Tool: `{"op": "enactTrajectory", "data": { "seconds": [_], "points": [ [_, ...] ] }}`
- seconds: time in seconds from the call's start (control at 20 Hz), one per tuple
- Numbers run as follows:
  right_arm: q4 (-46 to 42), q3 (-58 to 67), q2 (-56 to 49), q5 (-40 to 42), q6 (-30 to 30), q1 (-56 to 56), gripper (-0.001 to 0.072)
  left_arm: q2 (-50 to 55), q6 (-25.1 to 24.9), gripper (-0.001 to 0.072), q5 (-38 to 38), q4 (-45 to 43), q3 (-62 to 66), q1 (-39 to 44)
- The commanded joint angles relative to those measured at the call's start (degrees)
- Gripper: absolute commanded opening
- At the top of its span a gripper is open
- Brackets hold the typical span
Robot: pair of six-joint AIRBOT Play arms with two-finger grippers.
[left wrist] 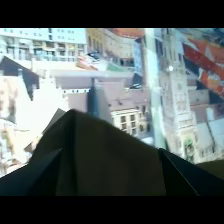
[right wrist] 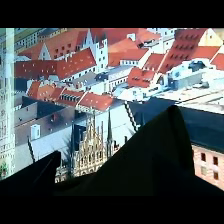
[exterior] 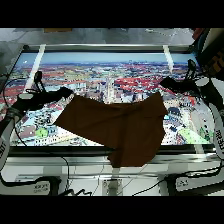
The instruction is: Fold the clothes and pants, and hang the long-sleeved shirts on hangers.
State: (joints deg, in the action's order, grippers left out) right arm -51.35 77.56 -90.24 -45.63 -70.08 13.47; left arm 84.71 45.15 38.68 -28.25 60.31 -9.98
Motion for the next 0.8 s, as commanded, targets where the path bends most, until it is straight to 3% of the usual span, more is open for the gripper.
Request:
{"op": "enactTrajectory", "data": {
  "seconds": [0.0,0.1,0.25,0.4,0.55,0.75],
  "points": [
    [-7.61,1.31,1.42,-6.29,0.09,1.86,0.0621,-1.20,3.69,0.0604,10.58,-12.28,0.33,-7.21],
    [-11.26,2.56,2.21,-10.99,0.09,3.54,0.0620,-0.92,8.15,0.0588,19.43,-21.00,0.33,-12.02],
    [-12.44,2.78,2.56,-16.15,0.09,5.70,0.0620,0.55,8.87,0.0588,30.88,-30.91,0.33,-16.04],
    [-14.29,2.73,2.56,-20.31,0.09,6.54,0.0617,2.34,8.85,0.0587,32.72,-34.77,0.33,-17.14],
    [-14.56,2.73,2.56,-22.88,0.09,6.54,0.0550,5.42,7.85,0.0587,32.63,-34.71,0.35,-16.81],
    [-14.56,2.73,2.56,-25.66,0.09,6.54,0.0550,8.90,1.07,0.0587,32.44,-30.42,0.35,-16.09]
  ]
}}
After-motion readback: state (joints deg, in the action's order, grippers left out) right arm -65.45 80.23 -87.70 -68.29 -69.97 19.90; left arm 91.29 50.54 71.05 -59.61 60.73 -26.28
